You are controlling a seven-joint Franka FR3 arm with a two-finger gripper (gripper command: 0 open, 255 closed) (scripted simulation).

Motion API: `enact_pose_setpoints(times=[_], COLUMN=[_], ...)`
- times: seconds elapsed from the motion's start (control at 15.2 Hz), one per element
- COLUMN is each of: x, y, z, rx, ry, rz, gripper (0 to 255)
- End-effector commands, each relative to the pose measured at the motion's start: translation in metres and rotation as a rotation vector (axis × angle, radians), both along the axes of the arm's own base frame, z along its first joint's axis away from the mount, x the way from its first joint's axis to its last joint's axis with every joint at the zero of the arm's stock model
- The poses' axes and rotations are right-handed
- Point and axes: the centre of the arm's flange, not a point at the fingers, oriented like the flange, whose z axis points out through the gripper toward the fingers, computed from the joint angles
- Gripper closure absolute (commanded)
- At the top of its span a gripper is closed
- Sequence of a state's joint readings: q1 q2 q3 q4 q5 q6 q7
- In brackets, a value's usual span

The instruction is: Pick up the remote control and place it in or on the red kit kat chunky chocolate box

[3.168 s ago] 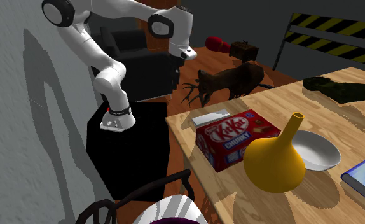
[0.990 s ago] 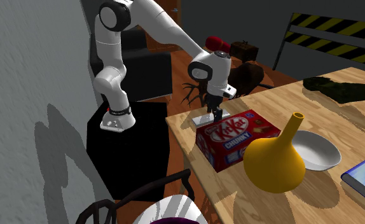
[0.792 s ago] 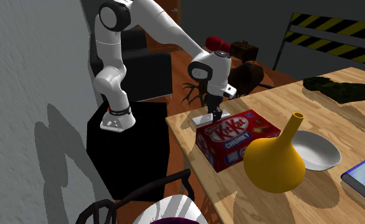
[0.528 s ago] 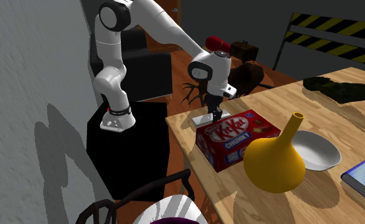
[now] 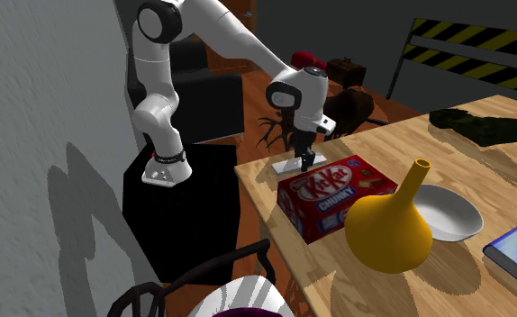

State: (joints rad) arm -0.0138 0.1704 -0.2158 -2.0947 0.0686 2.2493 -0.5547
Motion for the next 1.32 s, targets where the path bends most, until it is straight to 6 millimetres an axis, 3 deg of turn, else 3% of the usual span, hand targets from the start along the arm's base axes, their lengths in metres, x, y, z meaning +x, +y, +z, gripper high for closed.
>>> enact_pose_setpoints(times=[0.0, 1.25], x=[0.001, 0.001], y=[0.001, 0.001], z=[0.01, 0.111], rx=[0.0, 0.0], ry=[0.0, 0.0], rz=[0.0, 0.0], gripper=[255, 255])
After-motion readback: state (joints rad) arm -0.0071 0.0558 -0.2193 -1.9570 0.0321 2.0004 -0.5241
